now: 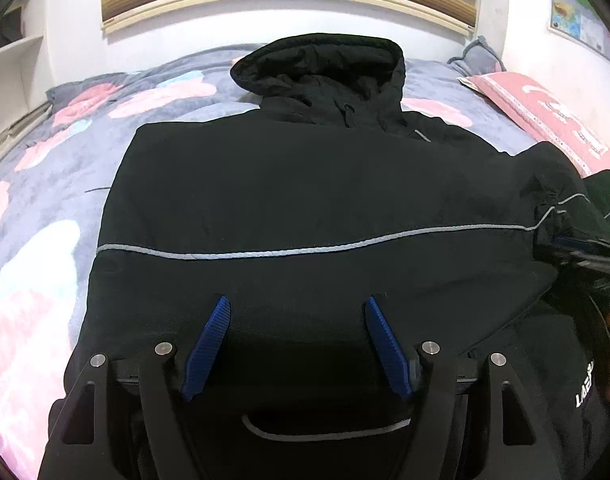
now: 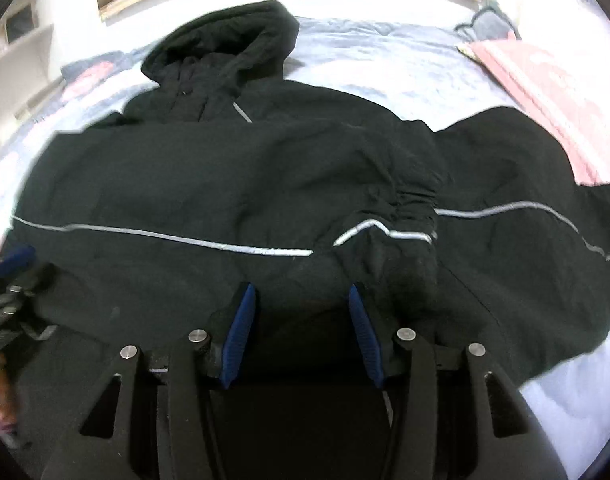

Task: Fold large clothes

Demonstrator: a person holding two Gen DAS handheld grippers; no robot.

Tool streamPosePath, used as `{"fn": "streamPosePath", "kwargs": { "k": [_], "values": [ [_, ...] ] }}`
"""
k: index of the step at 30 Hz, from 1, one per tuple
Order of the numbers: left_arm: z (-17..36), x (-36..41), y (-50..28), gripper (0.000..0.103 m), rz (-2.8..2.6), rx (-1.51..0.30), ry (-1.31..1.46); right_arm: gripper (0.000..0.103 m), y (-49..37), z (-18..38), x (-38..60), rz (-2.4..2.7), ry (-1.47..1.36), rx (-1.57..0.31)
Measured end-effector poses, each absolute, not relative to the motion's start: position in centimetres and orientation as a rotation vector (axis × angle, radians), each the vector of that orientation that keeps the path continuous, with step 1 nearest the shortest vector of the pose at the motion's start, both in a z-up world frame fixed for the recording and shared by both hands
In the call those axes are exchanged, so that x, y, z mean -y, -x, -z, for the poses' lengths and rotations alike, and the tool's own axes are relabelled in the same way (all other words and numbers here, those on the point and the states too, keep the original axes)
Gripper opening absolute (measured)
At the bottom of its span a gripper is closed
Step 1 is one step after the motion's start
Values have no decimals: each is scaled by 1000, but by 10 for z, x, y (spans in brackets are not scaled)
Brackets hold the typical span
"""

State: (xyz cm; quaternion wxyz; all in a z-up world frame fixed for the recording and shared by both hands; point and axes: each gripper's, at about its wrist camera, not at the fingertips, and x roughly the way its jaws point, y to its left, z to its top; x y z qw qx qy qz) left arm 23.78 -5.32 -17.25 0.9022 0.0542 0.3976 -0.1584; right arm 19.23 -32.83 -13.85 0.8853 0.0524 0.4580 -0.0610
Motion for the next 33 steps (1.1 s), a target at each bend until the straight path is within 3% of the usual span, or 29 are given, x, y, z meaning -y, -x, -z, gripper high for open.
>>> {"fn": "streamPosePath", "kwargs": {
  "k": [5,10,19,29,30,31,32,33],
  "values": [
    [174,57,-238,72,317,-819,-125,71,-146,91,392,156,-257,-863],
    [175,59,-237,72,306,-815,-138,73,-99,58,488,322,-294,-777],
    [178,61,-238,75,284,-812,-163,74,-37,61,671,615,-450,-706],
    [161,78,-238,75,248,-835,-181,78,-55,84,760,624,-639,-699],
    [158,81,-237,75,265,-832,-167,76,-64,88,761,603,-642,-714],
    [154,87,-235,75,283,-827,-158,58,-70,89,760,598,-624,-728],
    [149,97,-232,75,299,-816,-166,22,-74,87,757,604,-584,-740],
    [146,104,-231,75,308,-805,-177,16,-76,82,749,599,-541,-740]
  ]
}}
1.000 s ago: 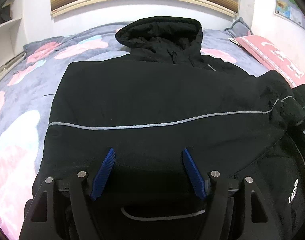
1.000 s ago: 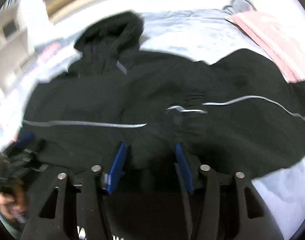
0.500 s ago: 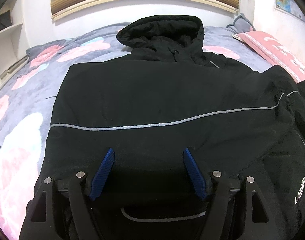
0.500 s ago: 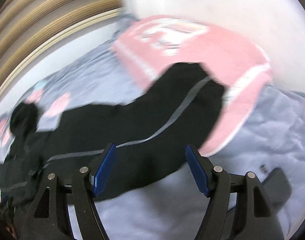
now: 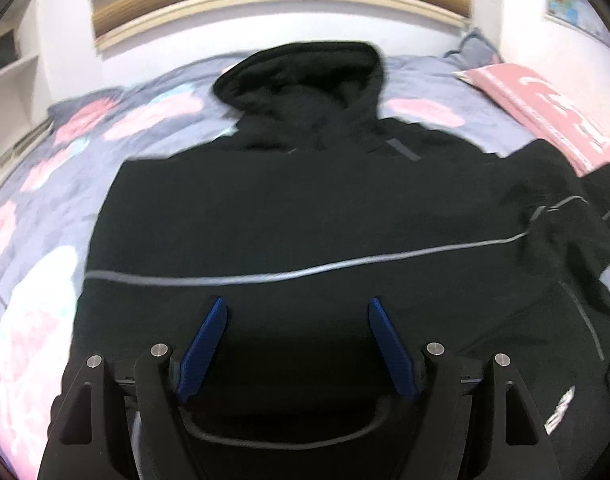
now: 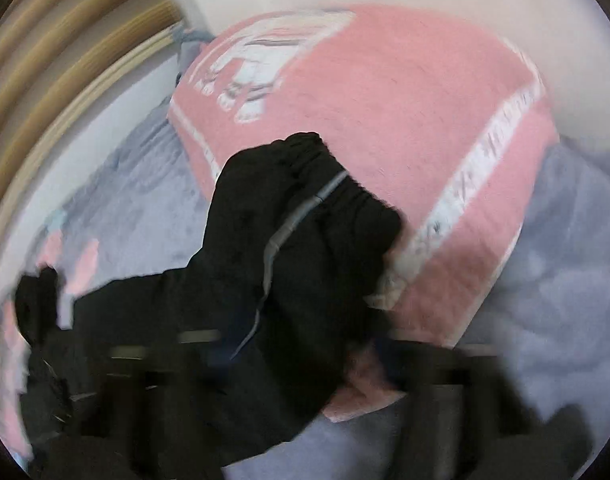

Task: Fold large clothes

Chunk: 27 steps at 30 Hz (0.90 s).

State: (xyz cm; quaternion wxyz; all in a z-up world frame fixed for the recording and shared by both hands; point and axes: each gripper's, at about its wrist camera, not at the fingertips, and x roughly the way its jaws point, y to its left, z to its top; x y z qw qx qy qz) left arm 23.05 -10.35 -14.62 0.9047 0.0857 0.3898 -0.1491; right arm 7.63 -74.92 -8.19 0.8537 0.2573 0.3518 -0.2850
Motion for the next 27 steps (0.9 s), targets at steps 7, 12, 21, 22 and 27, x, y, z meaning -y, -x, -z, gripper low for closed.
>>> {"fn": "streamPosePath", "kwargs": {
  "k": [7,12,21,22,27],
  "values": [
    [156,146,-233,75,368,-822,-262,12,-50,30,728,673,-400,-567],
    [166,126,-243,78,410,-872,-137,12,-59,83,765,751,-510,-747],
    [155,123,-239,78,410,-872,-126,11,-56,58,735,680,-458,-752],
    [150,120,-235,78,413,-859,-118,11,-59,47,725,660,-438,-744],
    [120,104,-222,78,431,-808,-74,11,-92,-5,650,532,-322,-709]
  ]
}}
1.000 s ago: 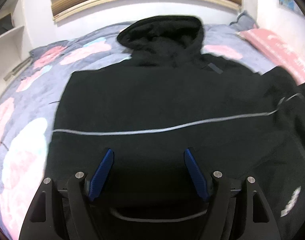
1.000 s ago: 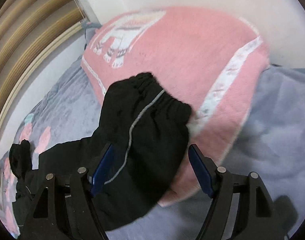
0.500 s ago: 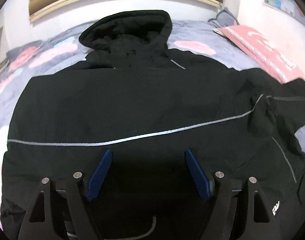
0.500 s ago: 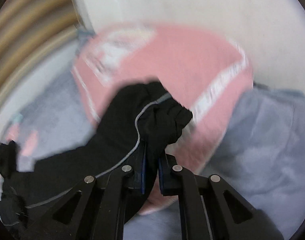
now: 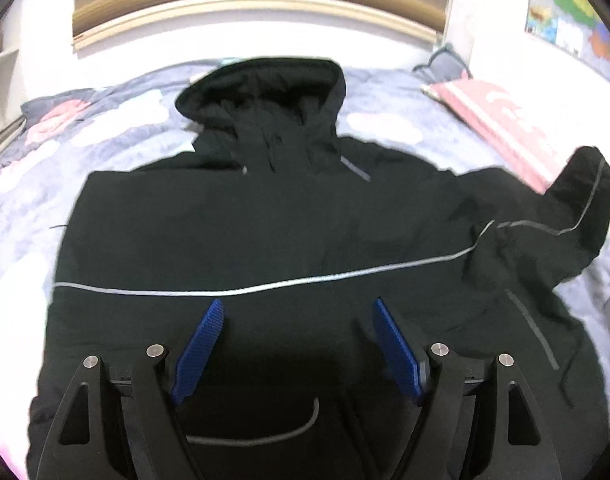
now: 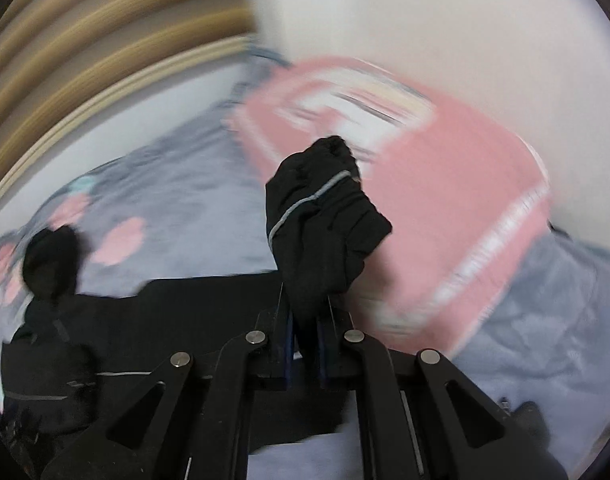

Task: Fold large clothes

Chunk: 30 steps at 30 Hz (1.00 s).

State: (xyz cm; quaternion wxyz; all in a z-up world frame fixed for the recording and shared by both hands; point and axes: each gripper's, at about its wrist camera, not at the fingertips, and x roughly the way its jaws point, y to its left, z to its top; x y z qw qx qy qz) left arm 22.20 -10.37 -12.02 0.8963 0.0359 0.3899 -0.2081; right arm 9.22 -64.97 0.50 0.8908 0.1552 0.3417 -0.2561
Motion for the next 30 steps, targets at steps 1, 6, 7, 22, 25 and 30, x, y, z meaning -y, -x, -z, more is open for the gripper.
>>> {"fn": "streamPosePath", "kwargs": {
  "k": [1,6,7,22,25,30],
  "values": [
    [115,100,-219,78,434,-801,-64,11,-104,-11,622,496,-289,-711],
    [98,81,-206,78,436,-781,-49,11,-147,-26,521,378,-144,-730],
    [96,76,-204,78,444,-779,-35,11,-156,-25,494,344,-103,-734],
    [99,40,-192,78,445,-795,5,58,-221,77,269,-88,15,-938],
    [103,43,-195,78,457,-819,-6,58,-218,91,271,-151,-34,-984],
    [102,66,-213,78,554,-885,36,59,-174,57,304,-124,-15,-848]
  ]
}}
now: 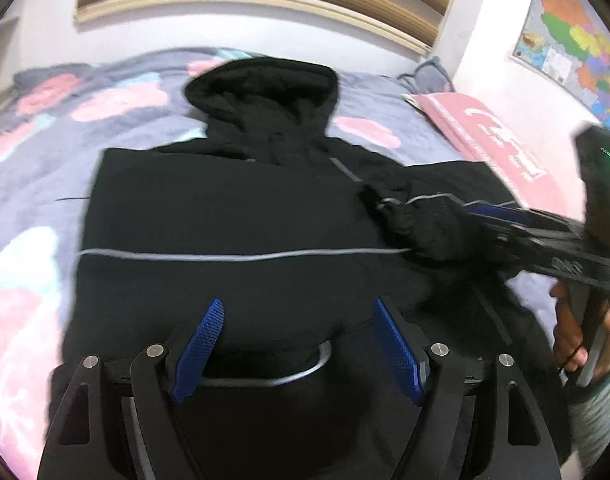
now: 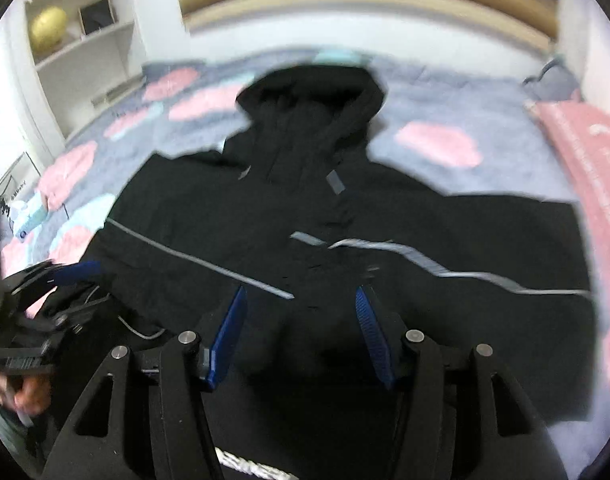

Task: Fold large clothes

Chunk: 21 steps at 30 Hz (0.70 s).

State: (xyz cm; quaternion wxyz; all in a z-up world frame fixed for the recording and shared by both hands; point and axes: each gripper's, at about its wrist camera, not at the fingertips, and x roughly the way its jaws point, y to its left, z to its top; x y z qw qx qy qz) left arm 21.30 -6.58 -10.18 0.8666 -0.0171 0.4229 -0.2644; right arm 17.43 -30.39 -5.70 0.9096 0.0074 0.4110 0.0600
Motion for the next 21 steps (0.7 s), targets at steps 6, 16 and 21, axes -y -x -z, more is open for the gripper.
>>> {"fn": "streamPosePath", "kwargs": {
  "k": [6,16,21],
  "values": [
    [101,128,-260,78,680,-963,177,59,-145,37,357,47,-10,-744],
    [156,198,-315,78,650,-1108,281,59,-131,67,416,137,-93,-830],
    [143,211,-314,21,734,-1063,249,59,-137,74,400,148,-45,-848]
  ]
}}
